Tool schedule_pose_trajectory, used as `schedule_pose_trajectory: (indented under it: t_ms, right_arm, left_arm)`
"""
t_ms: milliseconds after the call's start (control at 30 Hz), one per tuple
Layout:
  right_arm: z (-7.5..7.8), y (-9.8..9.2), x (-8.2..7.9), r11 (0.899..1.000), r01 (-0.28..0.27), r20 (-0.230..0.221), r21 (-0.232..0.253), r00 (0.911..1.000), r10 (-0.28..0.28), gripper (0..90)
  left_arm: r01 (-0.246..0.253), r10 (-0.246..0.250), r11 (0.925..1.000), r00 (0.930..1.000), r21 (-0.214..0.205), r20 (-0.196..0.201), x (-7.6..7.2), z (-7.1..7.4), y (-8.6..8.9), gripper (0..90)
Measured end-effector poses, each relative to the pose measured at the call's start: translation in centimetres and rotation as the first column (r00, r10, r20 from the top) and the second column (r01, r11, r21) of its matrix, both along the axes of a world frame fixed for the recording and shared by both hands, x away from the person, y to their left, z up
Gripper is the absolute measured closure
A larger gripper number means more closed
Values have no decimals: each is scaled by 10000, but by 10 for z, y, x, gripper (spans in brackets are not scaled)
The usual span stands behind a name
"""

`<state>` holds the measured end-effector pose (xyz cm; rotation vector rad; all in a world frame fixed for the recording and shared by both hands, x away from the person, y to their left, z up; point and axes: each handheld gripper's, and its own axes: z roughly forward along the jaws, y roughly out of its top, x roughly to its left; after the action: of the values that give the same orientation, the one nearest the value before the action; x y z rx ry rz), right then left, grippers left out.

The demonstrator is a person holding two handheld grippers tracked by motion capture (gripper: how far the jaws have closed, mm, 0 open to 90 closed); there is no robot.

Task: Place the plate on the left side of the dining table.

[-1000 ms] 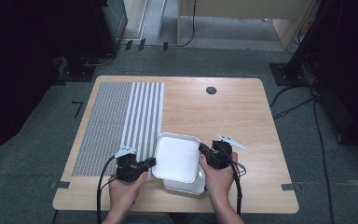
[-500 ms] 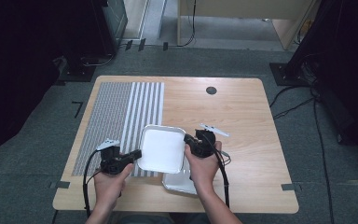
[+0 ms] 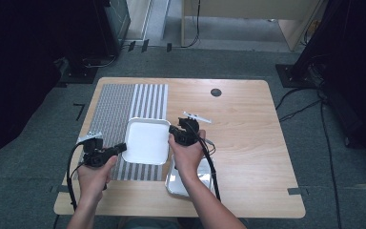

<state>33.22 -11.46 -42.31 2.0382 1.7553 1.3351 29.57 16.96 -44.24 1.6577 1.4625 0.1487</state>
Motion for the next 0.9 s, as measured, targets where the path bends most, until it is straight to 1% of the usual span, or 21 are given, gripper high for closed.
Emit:
schedule_pose_trajectory:
  t_ms: [33, 200, 300, 333, 400, 467, 600, 667, 733, 900]
  right_arm:
    - [0, 0, 0, 10000, 0, 0, 0, 10000, 0, 900]
    - [3, 14, 14, 9999, -150, -5, -85, 9999, 150, 900]
    - [4, 22, 21, 9998, -187, -23, -87, 9998, 186, 900]
    - [5, 27, 25, 9996, -268, 27, -77, 9996, 269, 900]
    - [5, 29, 27, 9996, -290, -10, -58, 9996, 290, 900]
    - [5, 34, 33, 9993, -370, 33, -93, 9993, 370, 900]
    - [4, 44, 43, 9991, -406, -54, -75, 9992, 405, 900]
    - [2, 52, 53, 9988, -482, -57, -110, 9988, 481, 900]
    - [2, 54, 55, 9988, -486, -118, -111, 9988, 484, 900]
    - [-3, 68, 69, 9981, -590, -218, -185, 9980, 586, 900]
  left_arm:
    - [0, 0, 10000, 10000, 0, 0, 0, 0, 0, 885]
    - [-248, 248, 9996, 9997, -129, -17, 8, 0, 13, 886]
    - [-376, 377, 9993, 9993, -61, 30, 13, 1, 19, 888]
    - [-440, 440, 9990, 9990, -2, 39, 17, 2, 23, 890]
    - [-488, 488, 9988, 9988, 19, 31, 19, 1, 26, 891]
    - [-579, 579, 9983, 9983, 18, 20, 23, 1, 30, 892]
    - [-804, 804, 9968, 9968, 6, -11, 32, -2, 38, 894]
    - [-926, 926, 9956, 9957, 109, 16, 36, -2, 42, 897]
    - [-1019, 1020, 9947, 9948, 129, -24, 41, -5, 46, 897]
    - [-1260, 1261, 9920, 9919, 74, -130, 50, -10, 56, 897]
